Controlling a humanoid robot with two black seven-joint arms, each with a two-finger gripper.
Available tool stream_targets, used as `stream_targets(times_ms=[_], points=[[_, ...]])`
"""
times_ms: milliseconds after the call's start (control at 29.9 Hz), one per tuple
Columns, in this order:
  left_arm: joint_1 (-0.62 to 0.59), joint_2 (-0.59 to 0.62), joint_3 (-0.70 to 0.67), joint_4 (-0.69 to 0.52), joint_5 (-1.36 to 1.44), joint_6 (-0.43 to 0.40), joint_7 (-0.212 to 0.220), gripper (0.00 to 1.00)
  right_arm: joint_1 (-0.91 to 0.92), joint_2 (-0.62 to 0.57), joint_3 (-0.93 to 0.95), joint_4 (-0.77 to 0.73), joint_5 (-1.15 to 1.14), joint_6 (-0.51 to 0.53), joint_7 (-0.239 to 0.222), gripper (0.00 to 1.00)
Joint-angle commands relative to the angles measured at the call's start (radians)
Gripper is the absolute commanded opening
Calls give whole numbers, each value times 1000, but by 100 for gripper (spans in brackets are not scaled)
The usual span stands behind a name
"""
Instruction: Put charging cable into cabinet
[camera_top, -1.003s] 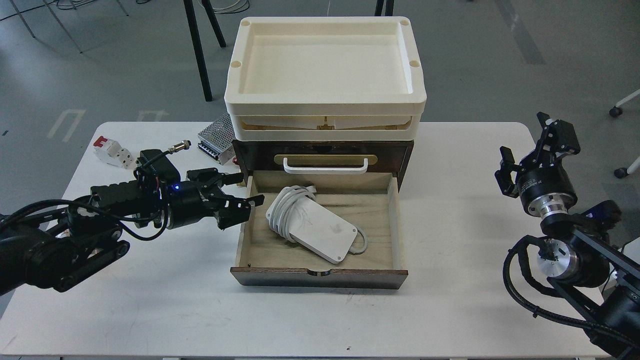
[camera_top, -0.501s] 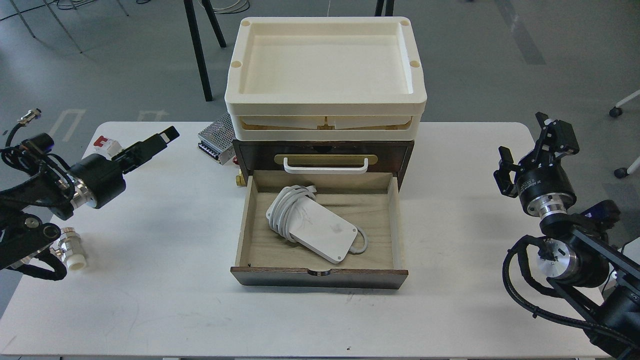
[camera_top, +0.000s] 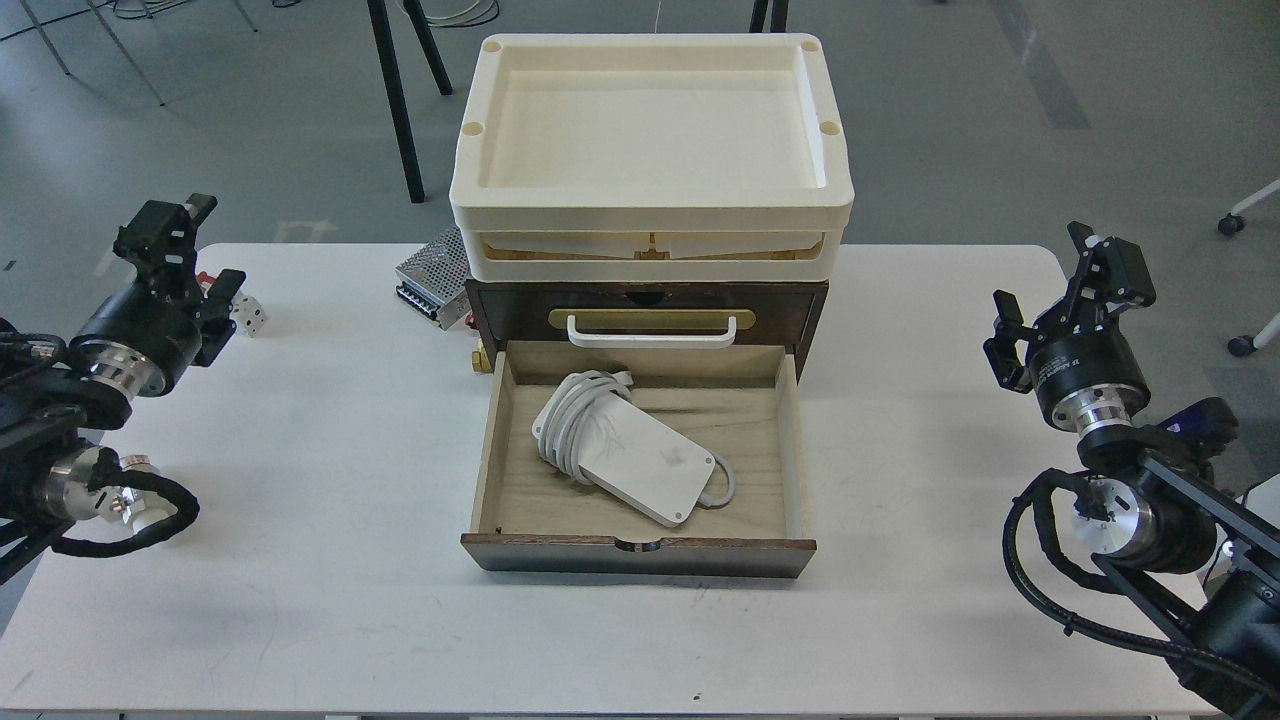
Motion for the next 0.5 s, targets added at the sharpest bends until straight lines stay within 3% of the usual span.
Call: stream_targets(times_ms=[0, 201, 334, 468], points=[[1, -64, -52, 90, -57, -111, 0, 95, 0, 0, 0, -1, 0, 0, 0, 99], [-1, -176, -102, 323, -62, -350, 0, 97, 0, 0, 0, -1, 0, 0, 0, 99], [-3, -233, -119, 450, -64, -442, 0, 99, -2, 0, 0, -1, 0, 0, 0, 99], [-3, -239, -118, 469, -62, -484, 0, 99, -2, 0, 0, -1, 0, 0, 0, 99]])
